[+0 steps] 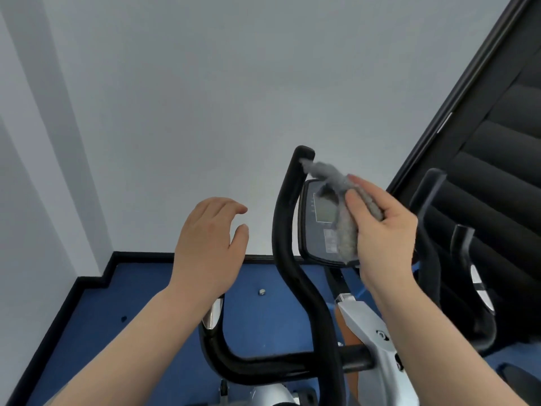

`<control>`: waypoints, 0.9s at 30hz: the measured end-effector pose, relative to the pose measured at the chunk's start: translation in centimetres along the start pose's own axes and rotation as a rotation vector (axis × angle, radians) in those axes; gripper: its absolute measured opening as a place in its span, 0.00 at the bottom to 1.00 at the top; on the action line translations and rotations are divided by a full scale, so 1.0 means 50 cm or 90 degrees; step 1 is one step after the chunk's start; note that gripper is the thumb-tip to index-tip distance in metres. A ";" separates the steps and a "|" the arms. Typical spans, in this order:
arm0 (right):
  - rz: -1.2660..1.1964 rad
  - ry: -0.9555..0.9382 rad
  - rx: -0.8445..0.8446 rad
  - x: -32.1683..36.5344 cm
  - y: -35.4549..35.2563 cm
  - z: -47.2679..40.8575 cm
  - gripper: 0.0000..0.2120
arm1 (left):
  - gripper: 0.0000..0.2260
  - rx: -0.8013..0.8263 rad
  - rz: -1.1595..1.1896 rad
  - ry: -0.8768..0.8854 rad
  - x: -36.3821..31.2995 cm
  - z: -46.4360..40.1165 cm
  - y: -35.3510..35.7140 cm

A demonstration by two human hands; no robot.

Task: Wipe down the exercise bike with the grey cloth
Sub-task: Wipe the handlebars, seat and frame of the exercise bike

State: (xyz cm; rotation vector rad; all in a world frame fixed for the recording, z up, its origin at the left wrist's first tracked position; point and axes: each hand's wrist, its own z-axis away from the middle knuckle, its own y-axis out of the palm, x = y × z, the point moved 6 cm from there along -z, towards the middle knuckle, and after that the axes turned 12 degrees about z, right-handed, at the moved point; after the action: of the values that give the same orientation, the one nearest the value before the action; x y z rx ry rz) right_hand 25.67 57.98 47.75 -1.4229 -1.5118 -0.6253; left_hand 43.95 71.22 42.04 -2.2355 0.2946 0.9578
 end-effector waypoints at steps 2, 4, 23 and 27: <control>-0.059 0.020 -0.052 0.026 0.031 -0.045 0.12 | 0.12 0.002 -0.005 0.002 0.001 -0.001 0.003; -0.003 0.015 -0.016 0.039 0.091 -0.062 0.14 | 0.12 -0.003 -0.003 -0.003 0.001 -0.001 0.005; 0.450 0.000 0.329 -0.071 0.066 0.104 0.10 | 0.14 0.049 0.158 -0.103 -0.085 0.226 0.026; 0.470 -0.034 0.324 -0.070 0.031 0.133 0.14 | 0.14 0.094 0.112 -0.084 -0.125 0.276 0.042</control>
State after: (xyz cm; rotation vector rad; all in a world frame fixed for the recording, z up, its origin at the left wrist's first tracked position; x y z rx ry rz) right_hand 24.92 62.31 41.47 -1.4469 -0.9643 0.2374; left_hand 30.94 78.51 38.52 -2.0268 0.4930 1.1326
